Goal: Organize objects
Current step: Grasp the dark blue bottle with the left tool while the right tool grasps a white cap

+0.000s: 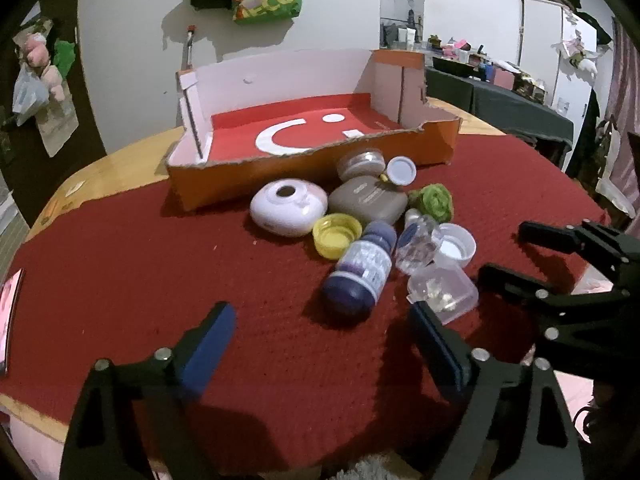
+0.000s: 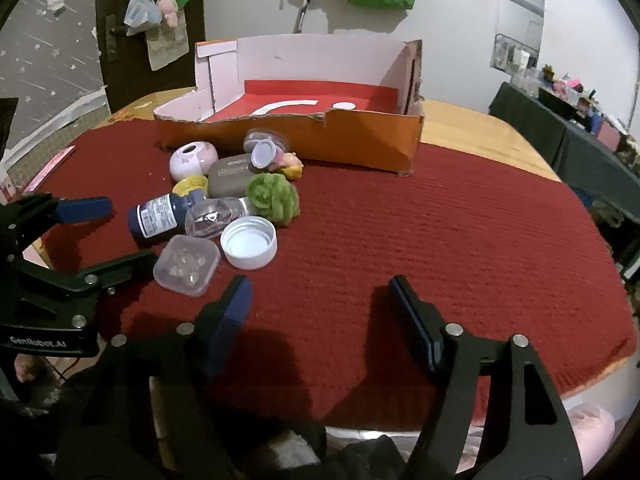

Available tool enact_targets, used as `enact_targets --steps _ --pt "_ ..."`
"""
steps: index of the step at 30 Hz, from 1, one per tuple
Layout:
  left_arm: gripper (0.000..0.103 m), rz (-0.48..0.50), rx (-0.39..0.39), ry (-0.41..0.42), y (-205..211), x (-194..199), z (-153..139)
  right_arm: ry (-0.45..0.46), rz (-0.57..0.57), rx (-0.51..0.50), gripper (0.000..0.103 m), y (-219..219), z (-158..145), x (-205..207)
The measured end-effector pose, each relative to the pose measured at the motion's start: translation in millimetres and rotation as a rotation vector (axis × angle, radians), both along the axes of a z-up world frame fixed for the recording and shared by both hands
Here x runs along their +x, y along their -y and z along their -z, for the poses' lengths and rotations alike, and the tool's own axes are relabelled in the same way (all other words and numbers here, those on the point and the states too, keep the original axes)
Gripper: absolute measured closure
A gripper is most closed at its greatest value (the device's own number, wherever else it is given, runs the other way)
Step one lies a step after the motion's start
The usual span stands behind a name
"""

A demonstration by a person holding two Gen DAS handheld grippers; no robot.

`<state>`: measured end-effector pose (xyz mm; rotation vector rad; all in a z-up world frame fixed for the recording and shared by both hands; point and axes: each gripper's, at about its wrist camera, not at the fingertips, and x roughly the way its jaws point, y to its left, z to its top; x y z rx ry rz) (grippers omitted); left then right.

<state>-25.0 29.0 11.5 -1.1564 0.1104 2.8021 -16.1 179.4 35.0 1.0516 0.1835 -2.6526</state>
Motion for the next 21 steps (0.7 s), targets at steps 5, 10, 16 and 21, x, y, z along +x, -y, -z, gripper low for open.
enact_targets --steps 5,10,16,21 --pt "0.026 0.018 0.026 0.017 0 -9 0 0.000 -0.043 0.005 0.037 10 0 -8" --pt "0.030 0.027 0.033 0.028 1 -13 2 0.006 -0.070 0.003 0.040 17 1 -16" --pt "0.042 0.047 0.040 0.033 4 -17 1 0.020 -0.103 -0.021 0.049 23 -1 -24" --pt "0.050 0.059 0.054 0.034 4 -20 0 0.024 -0.121 -0.031 0.059 26 -2 -29"
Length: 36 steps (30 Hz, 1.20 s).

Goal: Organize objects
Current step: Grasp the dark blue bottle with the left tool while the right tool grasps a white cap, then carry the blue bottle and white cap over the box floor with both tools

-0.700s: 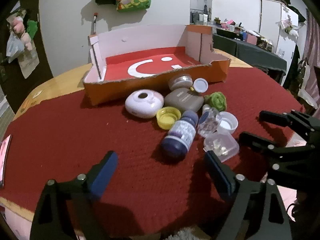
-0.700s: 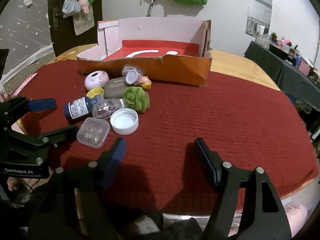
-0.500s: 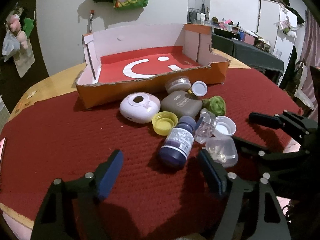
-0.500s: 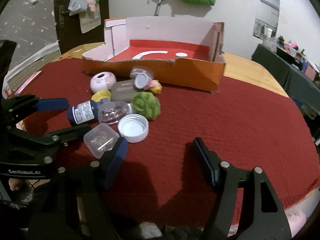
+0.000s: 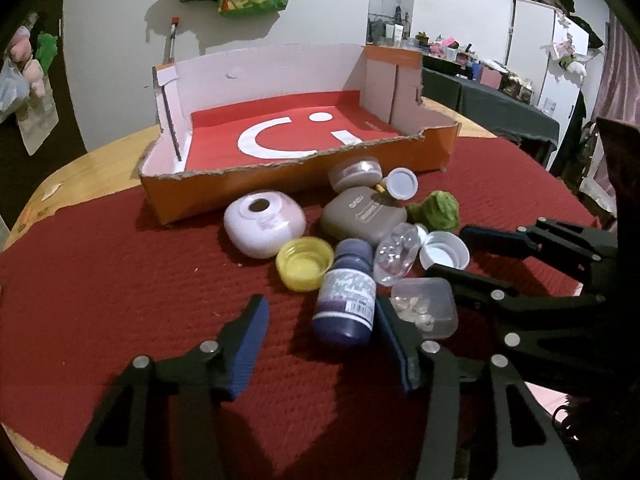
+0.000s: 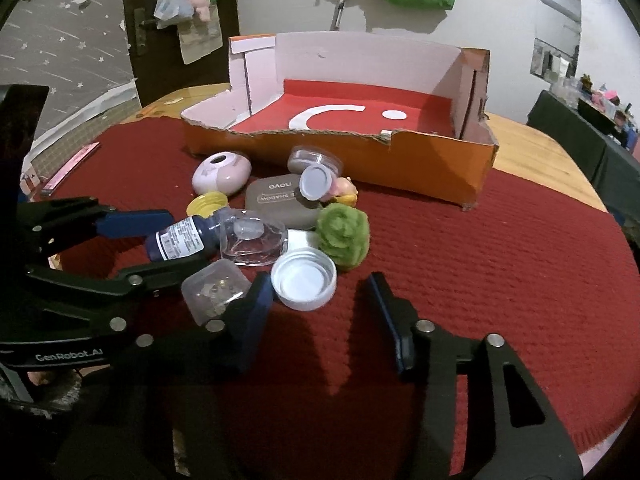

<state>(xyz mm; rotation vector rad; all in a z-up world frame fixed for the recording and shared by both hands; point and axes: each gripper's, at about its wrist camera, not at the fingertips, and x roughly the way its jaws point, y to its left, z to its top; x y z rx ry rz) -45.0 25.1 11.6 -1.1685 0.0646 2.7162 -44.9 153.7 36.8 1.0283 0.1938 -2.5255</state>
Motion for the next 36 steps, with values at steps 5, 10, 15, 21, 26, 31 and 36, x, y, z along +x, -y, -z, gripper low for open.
enact_targets --steps 5,10,15,21,26,31,36 --pt "0.055 0.028 0.012 -0.003 -3 -5 1 0.008 -0.018 0.000 0.072 1 -1 -1" --pt "0.072 0.058 0.047 0.005 -3 -2 0 0.019 -0.019 -0.017 0.072 -1 -2 0" --pt "0.075 0.075 0.037 0.005 -7 0 -2 0.022 -0.012 -0.024 0.072 -2 -3 3" --pt "0.075 0.080 0.057 0.005 -5 6 -5 0.026 0.003 -0.043 0.072 -6 -7 6" --pt "0.075 0.070 0.065 -0.014 -1 10 -12 0.012 0.009 -0.051 0.072 -8 -15 10" --pt "0.075 0.066 0.066 -0.034 2 12 -18 -0.001 0.009 -0.055 0.072 -7 -22 10" --pt "0.075 0.079 0.070 -0.041 4 10 -20 -0.014 0.009 -0.058 0.072 -6 -28 10"
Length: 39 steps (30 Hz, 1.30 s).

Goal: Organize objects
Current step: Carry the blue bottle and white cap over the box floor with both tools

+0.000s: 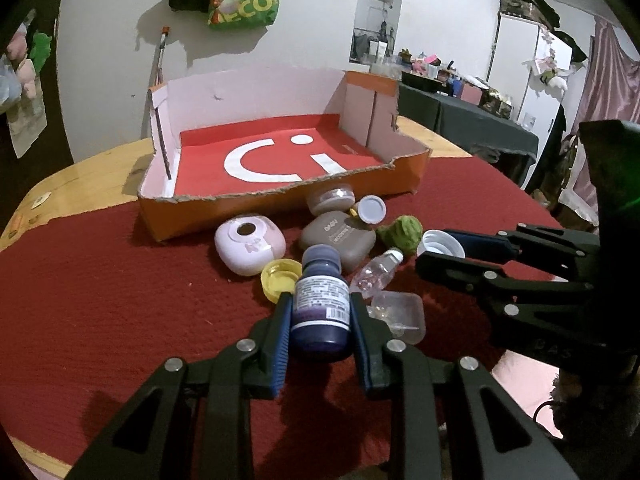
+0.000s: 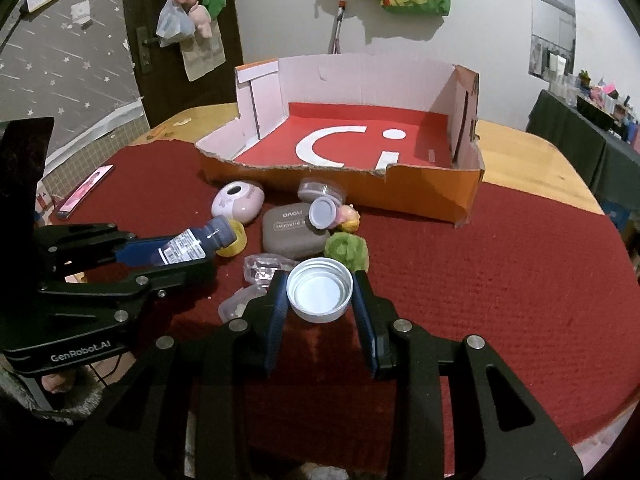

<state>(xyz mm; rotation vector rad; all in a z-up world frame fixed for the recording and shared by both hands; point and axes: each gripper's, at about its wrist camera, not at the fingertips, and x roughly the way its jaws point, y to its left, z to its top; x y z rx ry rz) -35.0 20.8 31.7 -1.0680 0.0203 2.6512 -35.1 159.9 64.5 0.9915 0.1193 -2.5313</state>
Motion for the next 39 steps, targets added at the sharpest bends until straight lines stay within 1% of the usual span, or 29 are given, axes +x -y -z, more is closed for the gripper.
enact_targets --steps 7,25,39 --pt "0.075 -0.016 0.004 -0.022 5 -8 -7 -0.006 -0.001 -0.008 0.072 0 -5 -6" --pt "0.075 -0.033 0.006 -0.045 14 -37 -23 -0.034 -0.003 -0.013 0.072 5 -24 -32" --pt "0.075 -0.040 0.013 -0.036 20 -67 -35 -0.034 -0.008 -0.018 0.072 9 -38 -59"
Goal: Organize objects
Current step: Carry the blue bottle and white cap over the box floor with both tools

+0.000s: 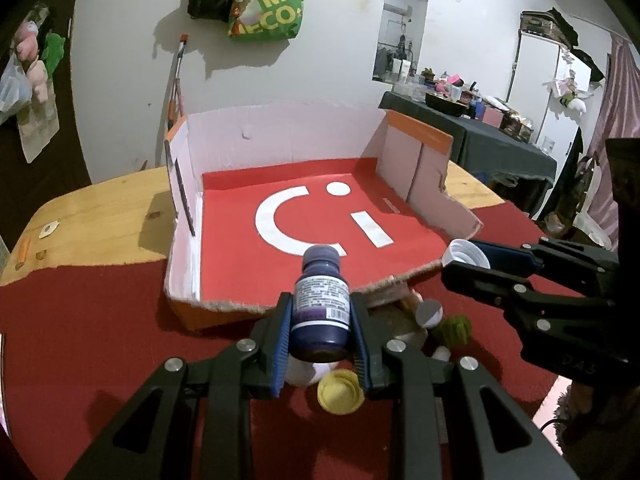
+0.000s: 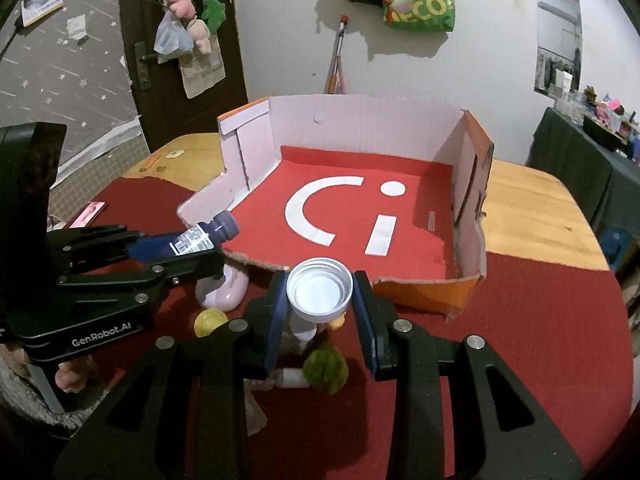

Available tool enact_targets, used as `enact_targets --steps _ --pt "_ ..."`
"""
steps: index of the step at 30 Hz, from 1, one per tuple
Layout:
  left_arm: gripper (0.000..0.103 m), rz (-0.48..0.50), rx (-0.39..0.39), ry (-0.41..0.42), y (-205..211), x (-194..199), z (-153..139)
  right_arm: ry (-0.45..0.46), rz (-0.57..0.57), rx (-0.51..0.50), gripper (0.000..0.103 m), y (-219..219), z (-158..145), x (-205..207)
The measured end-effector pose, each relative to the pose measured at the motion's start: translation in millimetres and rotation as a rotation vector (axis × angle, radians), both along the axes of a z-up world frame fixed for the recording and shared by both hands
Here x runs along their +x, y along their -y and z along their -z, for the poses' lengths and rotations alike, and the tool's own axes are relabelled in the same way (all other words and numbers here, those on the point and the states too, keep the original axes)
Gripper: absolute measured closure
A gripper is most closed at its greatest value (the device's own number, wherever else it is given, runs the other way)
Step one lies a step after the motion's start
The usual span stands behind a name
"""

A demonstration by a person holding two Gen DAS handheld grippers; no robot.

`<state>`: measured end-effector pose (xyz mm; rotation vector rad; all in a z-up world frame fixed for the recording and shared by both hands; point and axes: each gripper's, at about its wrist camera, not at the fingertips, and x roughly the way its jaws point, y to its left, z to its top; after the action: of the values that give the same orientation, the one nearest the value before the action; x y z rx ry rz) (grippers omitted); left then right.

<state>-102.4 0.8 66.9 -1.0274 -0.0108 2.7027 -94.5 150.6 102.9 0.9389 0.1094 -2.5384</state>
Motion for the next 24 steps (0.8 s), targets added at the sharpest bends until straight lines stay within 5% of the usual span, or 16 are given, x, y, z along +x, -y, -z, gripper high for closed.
enact_targets --steps 24 --pt "0.075 -0.014 -0.013 0.068 9 -75 -2 0.061 0.024 0.019 0.072 4 -11 -76"
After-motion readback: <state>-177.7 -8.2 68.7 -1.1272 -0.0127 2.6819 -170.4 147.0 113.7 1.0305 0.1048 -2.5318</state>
